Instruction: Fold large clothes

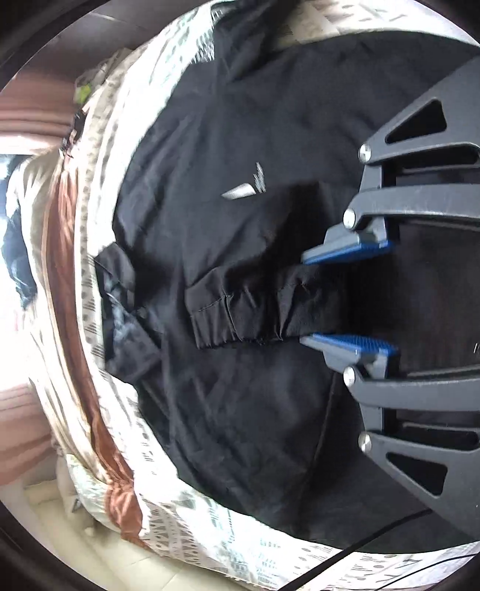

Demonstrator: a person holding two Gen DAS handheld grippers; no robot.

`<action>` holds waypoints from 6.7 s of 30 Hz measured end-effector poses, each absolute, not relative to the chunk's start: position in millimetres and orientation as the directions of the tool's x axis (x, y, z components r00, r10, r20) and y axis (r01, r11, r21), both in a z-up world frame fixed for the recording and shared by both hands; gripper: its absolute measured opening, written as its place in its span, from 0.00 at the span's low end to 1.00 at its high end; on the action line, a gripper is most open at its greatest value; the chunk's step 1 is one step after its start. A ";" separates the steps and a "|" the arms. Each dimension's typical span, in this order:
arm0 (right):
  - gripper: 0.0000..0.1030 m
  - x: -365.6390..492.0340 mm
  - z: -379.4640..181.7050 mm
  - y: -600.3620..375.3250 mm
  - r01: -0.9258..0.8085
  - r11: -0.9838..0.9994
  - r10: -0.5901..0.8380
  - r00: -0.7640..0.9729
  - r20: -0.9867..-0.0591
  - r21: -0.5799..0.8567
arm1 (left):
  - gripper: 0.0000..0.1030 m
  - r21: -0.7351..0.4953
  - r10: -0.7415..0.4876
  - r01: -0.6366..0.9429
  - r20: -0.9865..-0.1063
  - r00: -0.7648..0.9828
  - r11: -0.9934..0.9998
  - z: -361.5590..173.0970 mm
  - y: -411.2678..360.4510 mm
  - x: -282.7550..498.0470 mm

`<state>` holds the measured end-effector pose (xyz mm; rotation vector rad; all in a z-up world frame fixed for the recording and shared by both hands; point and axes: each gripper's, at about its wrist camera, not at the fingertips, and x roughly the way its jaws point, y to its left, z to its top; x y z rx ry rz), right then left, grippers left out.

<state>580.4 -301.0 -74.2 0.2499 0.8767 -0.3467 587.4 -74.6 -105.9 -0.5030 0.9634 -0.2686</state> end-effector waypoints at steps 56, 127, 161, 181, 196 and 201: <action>0.66 395.0 -76.9 -498.6 0.607 0.425 -0.148 0.779 -0.610 0.672 | 1.00 -0.481 -0.445 0.086 -0.710 0.545 0.873 -93.6 -116.5 573.8; 0.00 394.6 31.6 -355.4 0.214 0.706 -0.102 0.974 -0.203 0.675 | 1.00 -0.581 -0.483 0.034 -0.642 0.596 0.813 -79.6 -73.3 568.2; 0.75 480.3 -49.5 -413.1 0.435 0.671 0.111 0.742 -0.662 0.600 | 1.00 -0.513 -0.467 0.111 -0.643 0.607 0.851 -62.8 -103.6 557.4; 0.75 364.3 -45.8 -492.6 0.527 0.471 0.021 0.795 -0.607 0.707 | 0.99 -0.417 -0.583 0.421 -0.684 0.438 0.805 -59.4 -278.8 535.1; 0.75 346.7 -68.1 -520.0 0.509 0.322 0.039 0.836 -0.548 0.799 | 0.99 -0.347 -0.508 0.473 -0.817 0.271 0.810 -148.2 -433.2 551.0; 0.75 339.4 -58.4 -527.6 0.490 0.351 0.013 0.850 -0.527 0.798 | 0.99 -0.282 -0.440 0.451 -0.848 0.296 0.847 -169.4 -442.1 555.1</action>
